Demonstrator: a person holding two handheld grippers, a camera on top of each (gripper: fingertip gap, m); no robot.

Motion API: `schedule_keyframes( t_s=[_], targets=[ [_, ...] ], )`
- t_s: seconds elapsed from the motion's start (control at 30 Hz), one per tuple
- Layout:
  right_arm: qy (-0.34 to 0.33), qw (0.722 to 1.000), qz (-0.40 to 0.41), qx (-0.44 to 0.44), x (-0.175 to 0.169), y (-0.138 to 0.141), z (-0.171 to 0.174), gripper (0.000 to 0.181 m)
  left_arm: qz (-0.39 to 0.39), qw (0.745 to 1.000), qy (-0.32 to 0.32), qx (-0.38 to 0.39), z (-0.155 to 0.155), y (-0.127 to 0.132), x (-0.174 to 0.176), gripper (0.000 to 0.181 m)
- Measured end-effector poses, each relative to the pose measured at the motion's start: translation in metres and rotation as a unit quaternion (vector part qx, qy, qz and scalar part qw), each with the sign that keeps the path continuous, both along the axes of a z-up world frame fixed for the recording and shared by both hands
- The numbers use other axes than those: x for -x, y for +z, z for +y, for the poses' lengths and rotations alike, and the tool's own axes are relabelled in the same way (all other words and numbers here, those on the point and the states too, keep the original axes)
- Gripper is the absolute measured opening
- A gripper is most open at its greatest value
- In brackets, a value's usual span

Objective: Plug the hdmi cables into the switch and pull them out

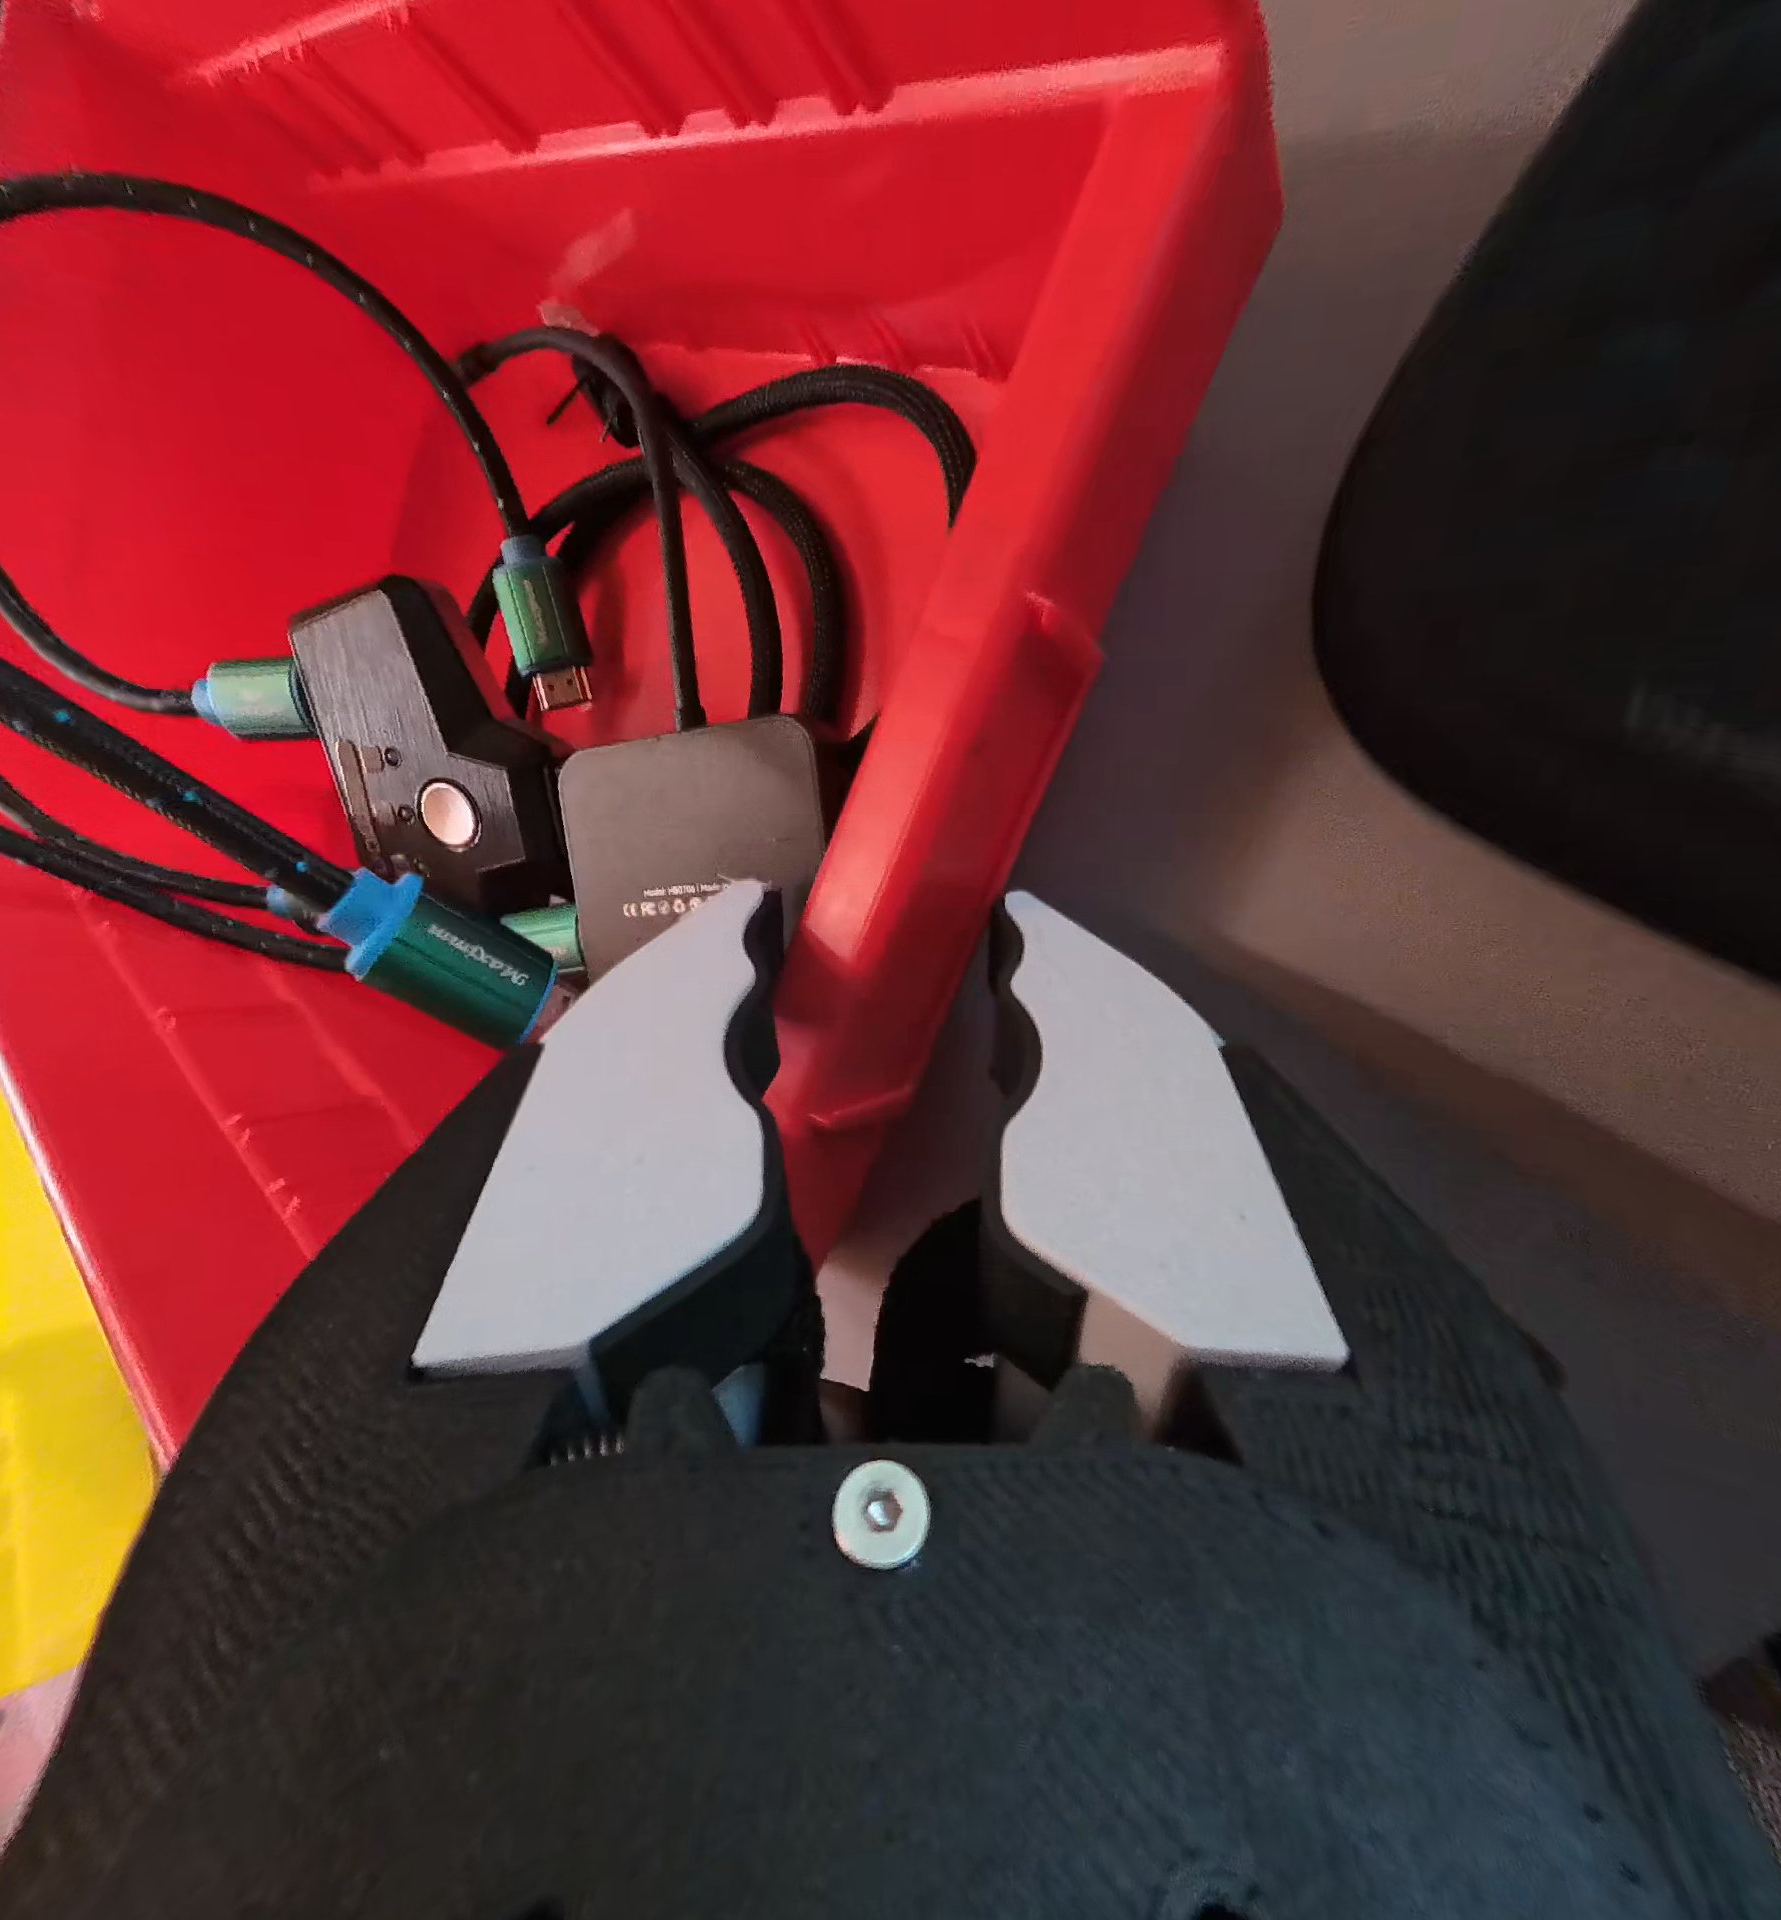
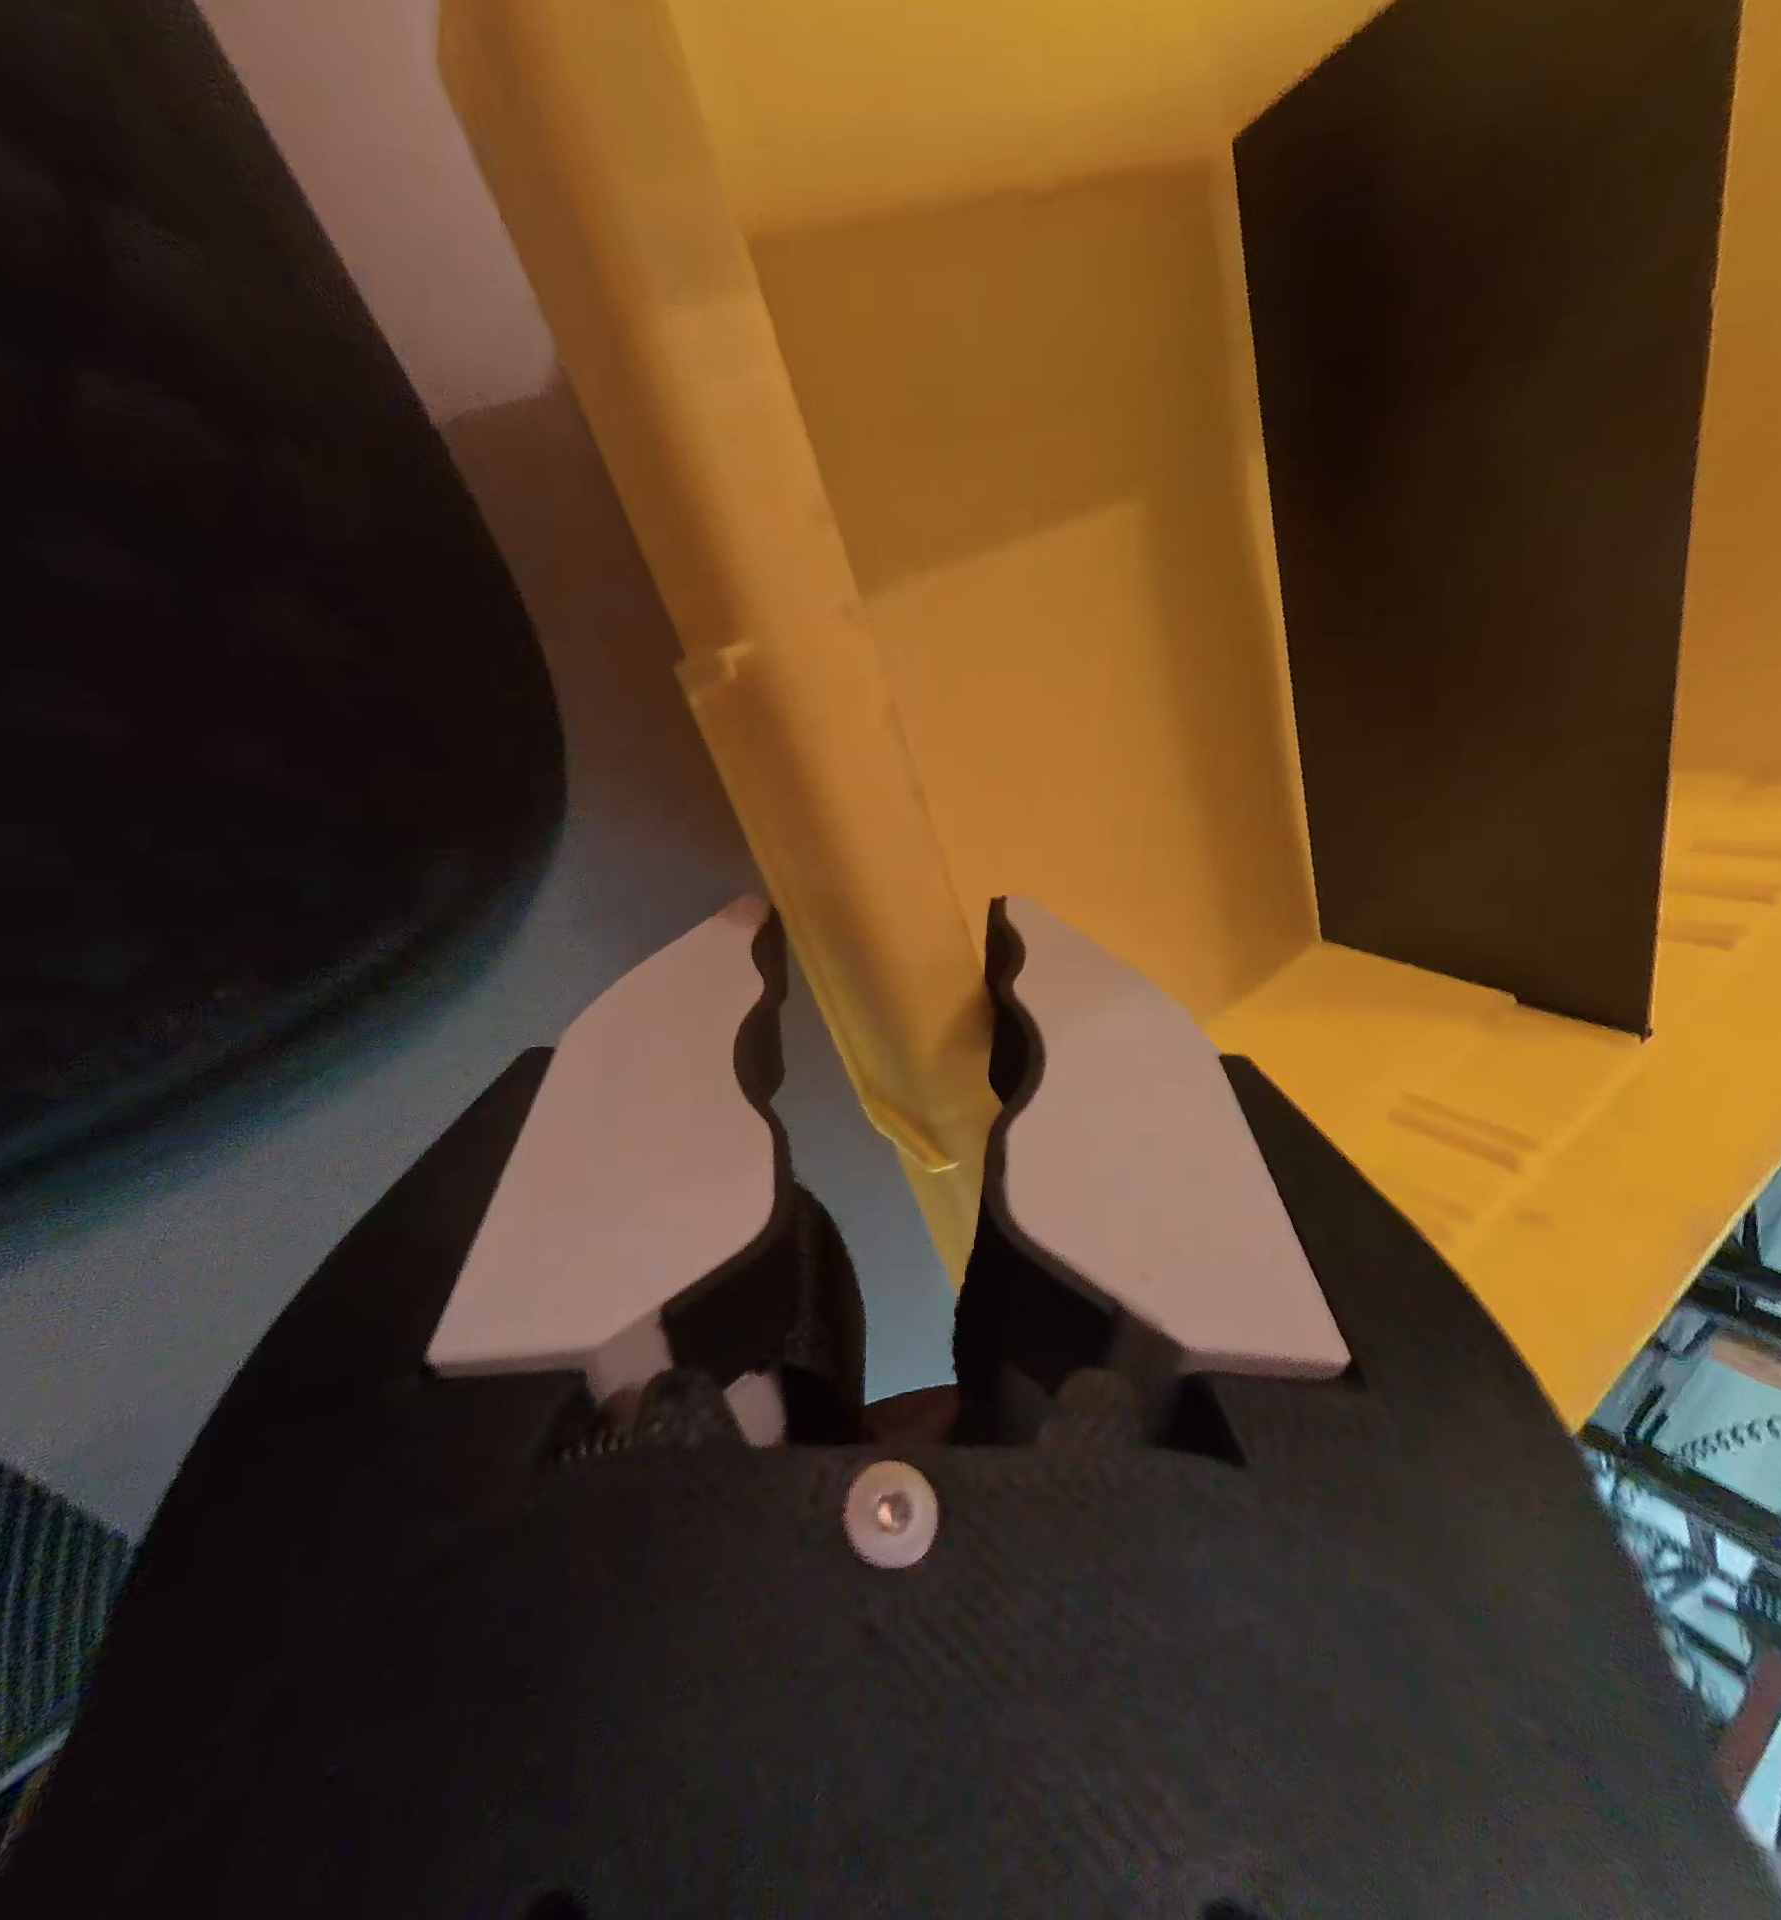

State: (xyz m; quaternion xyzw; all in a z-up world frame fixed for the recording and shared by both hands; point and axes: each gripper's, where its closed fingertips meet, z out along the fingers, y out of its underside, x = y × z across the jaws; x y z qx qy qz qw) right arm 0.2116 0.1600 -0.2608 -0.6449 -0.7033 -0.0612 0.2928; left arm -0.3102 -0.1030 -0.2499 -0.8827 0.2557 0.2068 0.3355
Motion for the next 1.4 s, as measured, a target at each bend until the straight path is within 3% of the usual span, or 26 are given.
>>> schedule_keyframes(
  t_s=[0.17, 0.23, 0.33, 0.43, 0.5, 0.57, 0.63, 0.67, 0.7, 0.77, 0.8, 0.87, 0.97, 1.0, 1.03, 1.07, 1.1, 1.13, 1.17, 1.2, 1.23, 1.27, 1.3, 1.33, 1.37, 1.4],
  targets=[
    [-0.048, 0.997, -0.052, -0.043, -0.055, -0.002, 0.012, 0.040, 0.001, 1.000, 0.000, 0.007, -0.031, 0.000, 0.010, 0.039],
    [-0.075, 0.996, -0.034, -0.030, -0.064, -0.001, 0.011, 0.045, -0.001, 1.000, 0.000, -0.008, -0.038, 0.001, 0.012, 0.040],
    [-0.090, 0.993, 0.072, 0.011, -0.054, 0.016, 0.000, 0.054, -0.034, 0.997, 0.020, -0.068, -0.044, 0.015, 0.009, 0.047],
    [-0.073, 0.963, 0.253, 0.050, -0.020, 0.059, -0.018, 0.063, -0.090, 0.972, 0.050, -0.214, -0.047, 0.059, 0.003, 0.052],
    [-0.035, 0.918, 0.390, 0.065, 0.007, 0.099, -0.033, 0.076, -0.103, 0.928, 0.092, -0.347, -0.052, 0.101, 0.009, 0.055],
    [-0.003, 0.849, 0.524, 0.066, 0.031, 0.139, -0.045, 0.094, -0.126, 0.853, 0.145, -0.485, -0.063, 0.143, 0.021, 0.073],
    [0.009, 0.770, 0.635, 0.059, 0.046, 0.169, -0.048, 0.123, -0.165, 0.762, 0.176, -0.601, -0.076, 0.179, 0.031, 0.112],
    [0.011, 0.724, 0.689, 0.041, 0.049, 0.183, -0.047, 0.137, -0.191, 0.729, 0.176, -0.634, -0.079, 0.191, 0.032, 0.134],
    [0.015, 0.675, 0.737, 0.027, 0.051, 0.195, -0.048, 0.145, -0.217, 0.708, 0.173, -0.649, -0.079, 0.200, 0.031, 0.145],
    [0.037, 0.636, 0.770, 0.042, 0.064, 0.198, -0.057, 0.146, -0.241, 0.684, 0.180, -0.665, -0.078, 0.212, 0.030, 0.145],
    [0.041, 0.624, 0.779, 0.045, 0.069, 0.197, -0.060, 0.146, -0.236, 0.685, 0.176, -0.666, -0.076, 0.216, 0.026, 0.145],
    [0.051, 0.602, 0.796, 0.044, 0.078, 0.194, -0.064, 0.146, -0.211, 0.717, 0.155, -0.646, -0.066, 0.221, 0.013, 0.145],
    [0.062, 0.611, 0.789, 0.035, 0.091, 0.179, -0.071, 0.146, -0.145, 0.781, 0.114, -0.596, -0.049, 0.217, -0.010, 0.140],
    [0.071, 0.613, 0.787, 0.013, 0.091, 0.177, -0.075, 0.146, -0.106, 0.799, 0.090, -0.585, -0.048, 0.216, -0.020, 0.113],
    [0.081, 0.616, 0.783, -0.021, 0.088, 0.178, -0.079, 0.145, -0.064, 0.810, 0.067, -0.579, -0.048, 0.216, -0.029, 0.070],
    [0.088, 0.616, 0.780, -0.073, 0.081, 0.181, -0.083, 0.126, -0.028, 0.813, 0.040, -0.581, -0.050, 0.219, -0.040, 0.024],
    [0.100, 0.611, 0.774, -0.136, 0.072, 0.185, -0.089, 0.082, -0.012, 0.808, 0.018, -0.588, -0.051, 0.222, -0.051, 0.000],
    [0.107, 0.603, 0.769, -0.187, 0.063, 0.188, -0.095, 0.027, -0.018, 0.802, 0.004, -0.597, -0.052, 0.224, -0.059, 0.000],
    [0.104, 0.584, 0.776, -0.215, 0.054, 0.191, -0.099, 0.002, -0.030, 0.795, -0.001, -0.605, -0.052, 0.226, -0.065, 0.000],
    [0.096, 0.572, 0.788, -0.208, 0.049, 0.191, -0.101, 0.000, -0.037, 0.782, -0.003, -0.622, -0.054, 0.229, -0.068, 0.000],
    [0.098, 0.572, 0.794, -0.182, 0.050, 0.189, -0.103, 0.000, -0.042, 0.763, -0.007, -0.645, -0.056, 0.234, -0.071, 0.011],
    [0.113, 0.573, 0.797, -0.155, 0.053, 0.187, -0.108, 0.003, -0.059, 0.752, -0.016, -0.656, -0.056, 0.236, -0.075, 0.051],
    [0.138, 0.565, 0.802, -0.138, 0.056, 0.188, -0.117, 0.016, -0.095, 0.751, -0.018, -0.653, -0.052, 0.234, -0.078, 0.104],
    [0.169, 0.546, 0.810, -0.132, 0.057, 0.191, -0.127, 0.051, -0.137, 0.750, -0.009, -0.647, -0.048, 0.232, -0.077, 0.131],
    [0.192, 0.542, 0.810, -0.113, 0.062, 0.193, -0.134, 0.078, -0.170, 0.749, -0.007, -0.640, -0.045, 0.228, -0.077, 0.145],
    [0.202, 0.550, 0.807, -0.077, 0.071, 0.191, -0.138, 0.099, -0.189, 0.747, -0.015, -0.637, -0.044, 0.226, -0.079, 0.145]
  ],
)
